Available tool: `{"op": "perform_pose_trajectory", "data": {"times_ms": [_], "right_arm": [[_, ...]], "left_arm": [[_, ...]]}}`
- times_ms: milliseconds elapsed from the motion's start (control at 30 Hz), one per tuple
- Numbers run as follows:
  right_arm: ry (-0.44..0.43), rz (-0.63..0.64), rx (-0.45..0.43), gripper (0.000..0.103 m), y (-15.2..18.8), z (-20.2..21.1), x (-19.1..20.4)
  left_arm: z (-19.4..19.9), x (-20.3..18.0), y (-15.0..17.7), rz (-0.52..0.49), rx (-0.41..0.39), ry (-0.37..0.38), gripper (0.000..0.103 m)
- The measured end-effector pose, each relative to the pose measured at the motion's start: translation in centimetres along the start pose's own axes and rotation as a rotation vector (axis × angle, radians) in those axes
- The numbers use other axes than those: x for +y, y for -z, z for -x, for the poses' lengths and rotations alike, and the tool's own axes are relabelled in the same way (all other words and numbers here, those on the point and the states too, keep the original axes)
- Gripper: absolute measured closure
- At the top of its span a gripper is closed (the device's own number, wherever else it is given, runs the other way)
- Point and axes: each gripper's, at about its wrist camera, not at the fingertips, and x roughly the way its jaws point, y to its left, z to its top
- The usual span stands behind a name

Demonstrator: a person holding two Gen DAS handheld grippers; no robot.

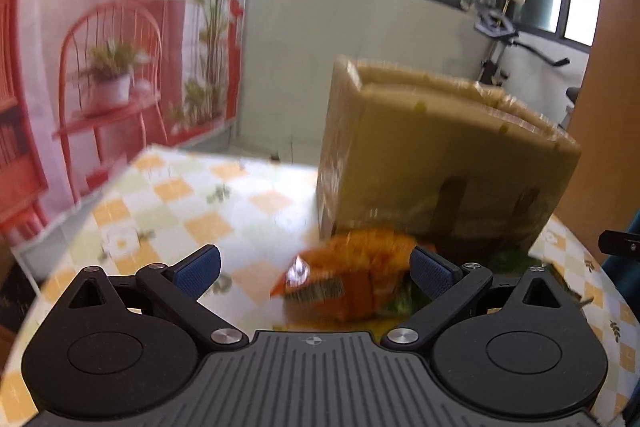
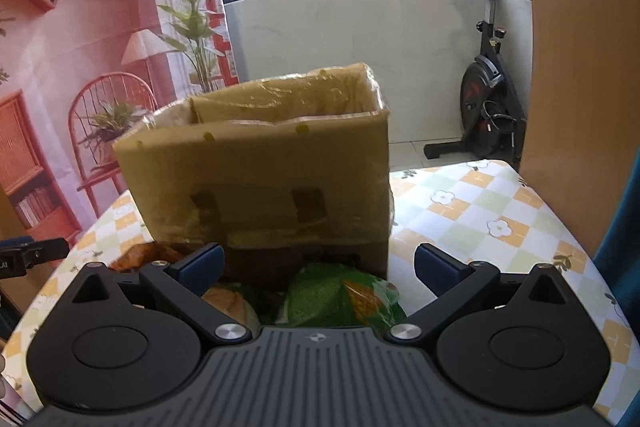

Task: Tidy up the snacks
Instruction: 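Lower both tools toward the snack pile in front of the box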

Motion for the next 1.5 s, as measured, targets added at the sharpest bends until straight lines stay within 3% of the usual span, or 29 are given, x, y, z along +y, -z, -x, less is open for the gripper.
{"op": "perform_pose_trajectory", "data": {"times_ms": [233, 467, 733, 1000, 1500], "right_arm": [[-0.016, -0.061, 0.059, 0.004, 1.6, -0.8, -1.6], [0.049, -0.101, 0.110, 0.007, 3.4, -1.5, -3.2], [0.096, -0.094, 0.204, 0.009, 6.8, -1.9, -3.5], [0.111, -0.166, 0.229, 0.009, 8.1, -2.3, -4.3], [0.102, 0.081, 0.217, 0.010, 8.5, -4.5, -2.6]], "left_arm": [[-1.8, 1.4, 1.9, -0.008, 0.085, 0.020, 0.005], [-2.4, 1.8, 3.0, 0.046, 0.117, 0.044, 0.007], [-2.5, 1.4, 3.7, 0.046, 0.112, 0.053, 0.010], [-2.4, 1.3, 3.9, 0.037, 0.107, 0.057, 0.011], [-2.4, 0.7, 3.9, 0.001, 0.116, 0.084, 0.014]]}}
